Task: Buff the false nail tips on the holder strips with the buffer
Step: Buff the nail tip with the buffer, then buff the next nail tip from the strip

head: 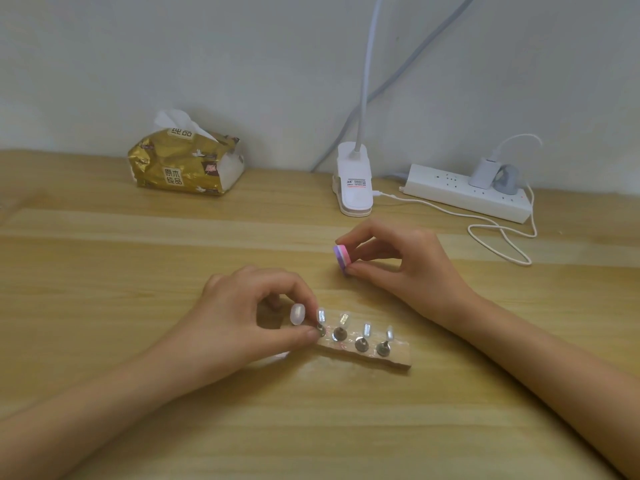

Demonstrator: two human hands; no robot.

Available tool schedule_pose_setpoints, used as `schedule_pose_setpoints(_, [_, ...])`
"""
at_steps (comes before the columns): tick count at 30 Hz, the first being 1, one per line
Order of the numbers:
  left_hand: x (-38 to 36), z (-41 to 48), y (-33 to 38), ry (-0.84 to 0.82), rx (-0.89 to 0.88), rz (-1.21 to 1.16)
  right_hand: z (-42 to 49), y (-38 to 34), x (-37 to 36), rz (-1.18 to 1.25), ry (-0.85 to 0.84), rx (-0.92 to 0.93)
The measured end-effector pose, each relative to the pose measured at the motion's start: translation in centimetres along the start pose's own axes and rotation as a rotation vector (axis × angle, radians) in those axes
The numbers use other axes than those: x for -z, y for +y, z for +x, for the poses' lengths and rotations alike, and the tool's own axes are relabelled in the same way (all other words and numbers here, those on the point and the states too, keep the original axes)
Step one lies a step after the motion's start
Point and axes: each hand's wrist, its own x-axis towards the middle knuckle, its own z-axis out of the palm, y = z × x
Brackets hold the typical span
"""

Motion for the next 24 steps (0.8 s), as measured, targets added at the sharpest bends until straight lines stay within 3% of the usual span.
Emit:
schedule_pose_setpoints(7, [-0.1, -0.3, 0.1, -0.028, -0.086, -0.127, 0.0, 0.0, 0.0, -0.010, -0.002, -0.001])
schedule_pose_setpoints(9, [-0.3, -0.9, 0.3, 0.029, -0.143, -0.023, 0.0, 0.0, 0.0, -0.012, -0.002, 0.000])
schedule_pose_setpoints(12, [-0.4, -1.7, 1.0, 0.085, -0.297, 0.358, 0.0, 0.0, 0.0, -0.008, -0.002, -0.004])
schedule_pose_setpoints(14, [-0.3, -1.9, 1.5, 0.108, -0.324, 0.326, 0.0, 0.0, 0.1, 0.003, -0.002, -0.017])
schedule_pose_setpoints(18, [1.3, 0.5, 1.6, 0.177, -0.164, -0.104, 0.0, 0.1, 0.3, 0.054, 0.023, -0.077])
schedule_pose_setpoints(24, [0.6, 5.7, -1.2, 0.085, -0.001, -0.066, 0.2, -0.2, 0.4, 0.095, 0.054, -0.116])
